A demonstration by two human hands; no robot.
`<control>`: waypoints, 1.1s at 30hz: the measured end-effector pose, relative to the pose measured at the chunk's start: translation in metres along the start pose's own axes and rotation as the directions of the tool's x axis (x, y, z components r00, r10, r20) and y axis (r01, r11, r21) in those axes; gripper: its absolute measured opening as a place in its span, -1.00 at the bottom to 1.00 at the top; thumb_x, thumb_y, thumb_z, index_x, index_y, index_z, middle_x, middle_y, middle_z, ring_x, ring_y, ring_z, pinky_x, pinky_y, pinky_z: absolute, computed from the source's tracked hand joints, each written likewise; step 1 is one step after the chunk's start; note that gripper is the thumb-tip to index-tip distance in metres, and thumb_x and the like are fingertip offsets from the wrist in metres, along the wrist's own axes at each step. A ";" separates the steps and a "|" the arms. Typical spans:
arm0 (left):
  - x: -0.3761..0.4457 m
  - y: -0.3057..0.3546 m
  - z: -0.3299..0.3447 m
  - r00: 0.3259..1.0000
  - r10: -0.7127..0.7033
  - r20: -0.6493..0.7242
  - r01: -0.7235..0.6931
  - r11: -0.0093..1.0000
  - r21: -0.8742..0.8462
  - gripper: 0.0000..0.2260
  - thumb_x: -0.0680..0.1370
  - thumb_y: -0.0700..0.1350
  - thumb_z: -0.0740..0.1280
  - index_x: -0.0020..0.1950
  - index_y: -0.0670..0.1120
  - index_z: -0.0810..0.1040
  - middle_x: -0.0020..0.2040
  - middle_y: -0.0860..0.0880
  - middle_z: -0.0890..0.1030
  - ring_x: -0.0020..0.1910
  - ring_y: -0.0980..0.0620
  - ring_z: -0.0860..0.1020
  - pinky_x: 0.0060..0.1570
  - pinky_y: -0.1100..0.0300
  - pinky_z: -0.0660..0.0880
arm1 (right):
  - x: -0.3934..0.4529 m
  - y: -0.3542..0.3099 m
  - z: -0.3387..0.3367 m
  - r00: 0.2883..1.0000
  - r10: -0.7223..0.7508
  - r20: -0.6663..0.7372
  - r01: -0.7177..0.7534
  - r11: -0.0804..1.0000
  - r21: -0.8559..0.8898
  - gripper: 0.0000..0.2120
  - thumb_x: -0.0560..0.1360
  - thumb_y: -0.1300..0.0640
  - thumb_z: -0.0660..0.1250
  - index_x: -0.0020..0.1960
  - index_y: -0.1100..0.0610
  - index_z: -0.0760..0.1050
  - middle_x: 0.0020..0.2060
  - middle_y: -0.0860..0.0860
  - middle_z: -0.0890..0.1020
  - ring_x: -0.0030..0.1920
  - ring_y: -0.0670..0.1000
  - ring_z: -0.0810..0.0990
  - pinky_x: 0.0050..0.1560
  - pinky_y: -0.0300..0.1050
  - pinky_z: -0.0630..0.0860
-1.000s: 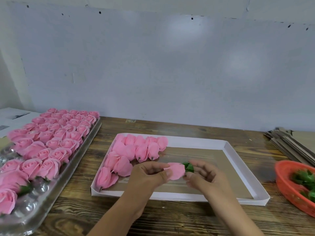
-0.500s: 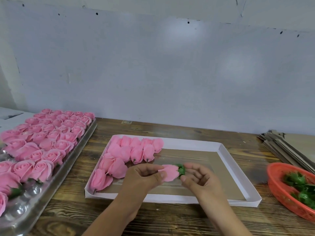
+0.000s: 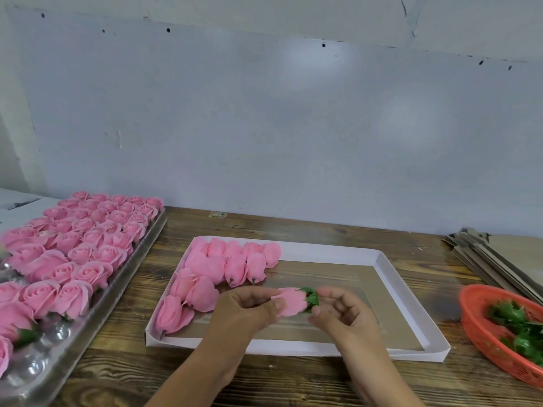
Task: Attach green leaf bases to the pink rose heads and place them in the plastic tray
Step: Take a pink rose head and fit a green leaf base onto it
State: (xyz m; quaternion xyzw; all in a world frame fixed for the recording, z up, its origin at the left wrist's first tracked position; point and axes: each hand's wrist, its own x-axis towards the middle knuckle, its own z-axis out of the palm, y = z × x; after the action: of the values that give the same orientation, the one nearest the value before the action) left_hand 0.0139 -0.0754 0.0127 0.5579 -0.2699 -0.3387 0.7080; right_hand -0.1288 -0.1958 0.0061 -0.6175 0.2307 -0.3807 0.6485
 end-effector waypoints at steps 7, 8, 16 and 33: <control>0.000 0.002 0.001 1.000 -0.003 0.000 0.003 1.000 -0.023 -0.67 0.20 0.02 0.59 -0.07 -0.01 0.76 -0.02 -0.10 0.75 0.03 -0.06 0.71 0.03 0.11 0.61 | 0.000 -0.001 -0.001 1.000 0.015 0.020 -0.016 0.999 0.042 -0.78 0.42 0.43 0.45 0.02 0.25 0.59 -0.14 0.15 0.72 -0.17 0.02 0.67 -0.03 -0.16 0.64; -0.001 0.002 0.001 1.000 -0.006 -0.002 0.006 1.000 -0.028 -0.68 0.19 0.01 0.59 -0.08 -0.01 0.77 -0.03 -0.10 0.75 0.02 -0.06 0.71 0.02 0.12 0.61 | 0.000 -0.001 -0.001 1.000 0.012 0.020 -0.013 0.999 0.038 -0.78 0.41 0.42 0.46 0.02 0.24 0.59 -0.15 0.15 0.72 -0.17 0.01 0.67 -0.04 -0.16 0.63; -0.002 0.002 0.002 1.000 -0.004 -0.028 0.003 1.000 -0.014 -0.79 0.28 -0.12 0.55 -0.10 -0.03 0.77 -0.07 -0.12 0.75 -0.07 -0.03 0.72 -0.14 0.26 0.61 | 0.000 0.002 -0.002 0.999 0.030 0.045 -0.033 0.998 0.059 -0.81 0.43 0.41 0.42 -0.01 0.22 0.65 -0.08 0.17 0.73 -0.06 0.07 0.71 -0.03 -0.20 0.63; -0.010 0.008 0.004 0.998 -0.030 0.057 0.029 1.000 0.005 -0.81 0.30 -0.14 0.54 -0.10 -0.03 0.77 -0.06 -0.12 0.75 -0.08 0.00 0.72 -0.16 0.31 0.60 | -0.003 -0.004 0.001 0.995 0.066 0.077 -0.071 0.995 0.072 -0.80 0.30 0.18 0.45 -0.12 0.26 0.69 -0.13 0.23 0.73 -0.15 0.04 0.71 -0.16 -0.25 0.61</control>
State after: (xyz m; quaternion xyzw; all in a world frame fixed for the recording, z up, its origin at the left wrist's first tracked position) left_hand 0.0067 -0.0688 0.0217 0.5533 -0.2825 -0.3644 0.6937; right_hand -0.1304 -0.1929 0.0096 -0.5983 0.2131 -0.3433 0.6919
